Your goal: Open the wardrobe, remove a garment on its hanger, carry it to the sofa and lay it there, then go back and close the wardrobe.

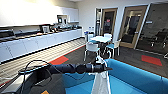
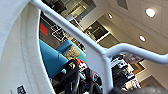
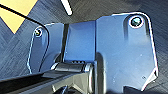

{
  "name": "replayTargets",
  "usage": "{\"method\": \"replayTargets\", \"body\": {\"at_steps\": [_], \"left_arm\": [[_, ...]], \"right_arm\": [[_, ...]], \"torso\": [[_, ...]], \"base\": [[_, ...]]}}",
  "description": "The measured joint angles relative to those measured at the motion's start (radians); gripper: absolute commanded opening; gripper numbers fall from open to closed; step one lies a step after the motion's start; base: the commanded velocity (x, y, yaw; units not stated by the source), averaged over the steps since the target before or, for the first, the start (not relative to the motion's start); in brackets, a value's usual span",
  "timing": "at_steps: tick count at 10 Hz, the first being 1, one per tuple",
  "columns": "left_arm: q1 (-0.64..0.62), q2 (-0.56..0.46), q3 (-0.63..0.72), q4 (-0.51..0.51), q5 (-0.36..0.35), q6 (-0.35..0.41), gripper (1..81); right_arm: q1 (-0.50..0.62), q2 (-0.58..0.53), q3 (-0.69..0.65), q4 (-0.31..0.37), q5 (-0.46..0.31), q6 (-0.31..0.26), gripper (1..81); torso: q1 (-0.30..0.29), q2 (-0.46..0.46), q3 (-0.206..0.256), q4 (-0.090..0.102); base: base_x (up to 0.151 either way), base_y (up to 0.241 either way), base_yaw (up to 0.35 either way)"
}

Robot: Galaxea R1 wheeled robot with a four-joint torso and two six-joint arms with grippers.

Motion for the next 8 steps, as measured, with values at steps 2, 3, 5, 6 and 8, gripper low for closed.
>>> {"method": "replayTargets", "body": {"at_steps": [2, 3, 5, 6, 8], "left_arm": [[0.0, 0.032, -0.061, 0.002, -0.001, 0.002, 1.0], [0.0, 0.048, -0.093, 0.007, -0.001, 0.004, 1.0], [0.001, 0.068, -0.156, 0.018, -0.001, 0.004, 1.0], [0.001, 0.072, -0.179, 0.024, -0.001, 0.005, 1.0], [0.003, 0.088, -0.229, 0.039, -0.007, 0.009, 1.0]], "right_arm": [[0.002, 0.0, 0.0, 0.0, 0.0, 0.001, 81.1], [0.004, 0.0, 0.0, 0.002, 0.003, 0.003, 81.1], [0.012, -0.001, 0.0, 0.004, 0.009, 0.008, 81.1], [0.015, -0.002, 0.0, 0.005, 0.011, 0.007, 81.1], [0.015, -0.003, 0.0, 0.005, 0.011, 0.004, 81.1]], "torso": [[0.0, 0.0, -0.013, 0.0], [-0.001, 0.0, -0.033, 0.0], [0.0, 0.0, -0.084, 0.0], [0.0, 0.0, -0.112, 0.0], [0.0, 0.0, -0.174, 0.0]], "base": [[0.0, 0.0, 0.0], [0.0, 0.0, 0.0], [0.0, 0.0, 0.0], [0.0, 0.0, 0.0], [0.0, 0.0, 0.0]]}}
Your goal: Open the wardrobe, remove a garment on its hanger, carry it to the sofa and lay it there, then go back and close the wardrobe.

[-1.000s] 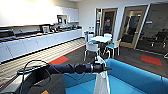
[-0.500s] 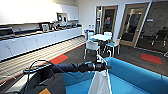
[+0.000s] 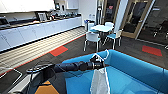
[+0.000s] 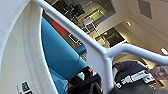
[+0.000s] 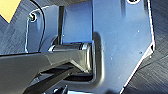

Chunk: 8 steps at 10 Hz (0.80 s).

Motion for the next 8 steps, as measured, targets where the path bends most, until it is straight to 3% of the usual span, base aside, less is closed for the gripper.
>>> {"method": "replayTargets", "body": {"at_steps": [3, 8], "left_arm": [[0.003, 0.049, -0.102, 0.012, -0.003, 0.0, 1.0], [-0.009, 0.197, -0.318, 0.054, 0.014, -0.003, 1.0]], "right_arm": [[0.011, 0.001, 0.0, 0.0, 0.0, -0.004, 81.1], [0.013, 0.0, 0.0, 0.0, 0.0, -0.003, 81.1]], "torso": [[0.001, 0.001, -0.049, 0.0], [0.001, 0.001, -0.05, 0.0]], "base": [[0.0, 0.0, 0.0], [0.0, 0.0, 0.0]]}}
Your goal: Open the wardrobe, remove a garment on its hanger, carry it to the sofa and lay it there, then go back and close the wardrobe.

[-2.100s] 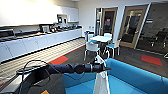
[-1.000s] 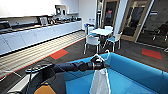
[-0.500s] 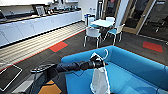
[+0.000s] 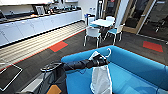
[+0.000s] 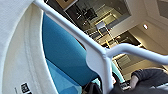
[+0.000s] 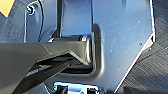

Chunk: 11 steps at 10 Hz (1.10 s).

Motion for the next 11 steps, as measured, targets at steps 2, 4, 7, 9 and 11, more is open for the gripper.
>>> {"method": "replayTargets", "body": {"at_steps": [2, 4, 7, 9, 11], "left_arm": [[-0.002, 0.074, -0.063, 0.02, 0.015, 0.0, 1.0], [-0.007, 0.079, -0.063, 0.023, 0.025, -0.001, 1.0], [-0.099, 0.069, 0.011, 0.023, 0.044, -0.023, 1.0], [-0.177, 0.085, 0.045, 0.024, 0.036, -0.058, 1.0], [-0.212, 0.079, 0.052, 0.026, 0.024, -0.103, 1.0]], "right_arm": [[0.0, 0.0, 0.0, 0.0, 0.0, 0.001, 81.1], [0.0, 0.0, 0.0, 0.0, 0.0, 0.001, 81.1], [0.0, 0.0, 0.0, 0.0, 0.0, 0.001, 81.1], [0.0, 0.0, 0.0, 0.0, 0.0, 0.0, 81.1], [0.0, 0.0, 0.0, 0.0, 0.0, 0.0, 81.1]], "torso": [[0.0, 0.0, 0.0, 0.0], [0.0, 0.0, 0.0, 0.0], [0.0, 0.0, 0.0, 0.0], [0.0, 0.0, 0.0, 0.0], [0.0, 0.0, 0.0, 0.0]], "base": [[0.0, 0.0, 0.0], [0.0, 0.0, 0.0], [0.0, 0.0, 0.0], [0.0, 0.0, 0.0], [0.0, 0.0, 0.0]]}}
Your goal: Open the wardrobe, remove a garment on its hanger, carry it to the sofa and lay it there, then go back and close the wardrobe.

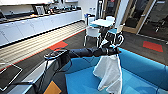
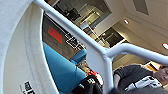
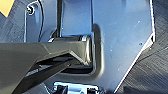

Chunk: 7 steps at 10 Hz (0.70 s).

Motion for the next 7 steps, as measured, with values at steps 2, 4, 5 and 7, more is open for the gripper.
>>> {"method": "replayTargets", "body": {"at_steps": [2, 4, 5, 7], "left_arm": [[0.024, -0.002, -0.003, 0.002, -0.002, -0.003, 1.0], [0.077, -0.003, -0.041, 0.003, 0.0, -0.004, 1.0], [0.106, -0.005, -0.069, 0.011, 0.0, -0.003, 1.0], [0.156, -0.012, -0.116, 0.044, 0.0, -0.002, 1.0]], "right_arm": [[0.0, 0.0, 0.0, 0.0, 0.0, 0.0, 81.1], [0.0, 0.0, 0.0, 0.0, 0.0, 0.0, 81.1], [0.0, 0.0, 0.0, 0.0, 0.0, 0.0, 81.1], [0.0, 0.0, 0.0, 0.0, 0.0, 0.0, 81.1]], "torso": [[0.0, 0.0, 0.0, 0.0], [0.0, 0.0, 0.0, 0.0], [0.0, 0.0, 0.0, 0.0], [0.0, 0.0, 0.0, 0.0]], "base": [[0.0, 0.0, 0.0], [0.0, 0.0, 0.0], [0.0, 0.0, 0.0], [0.0, 0.0, 0.0]]}}
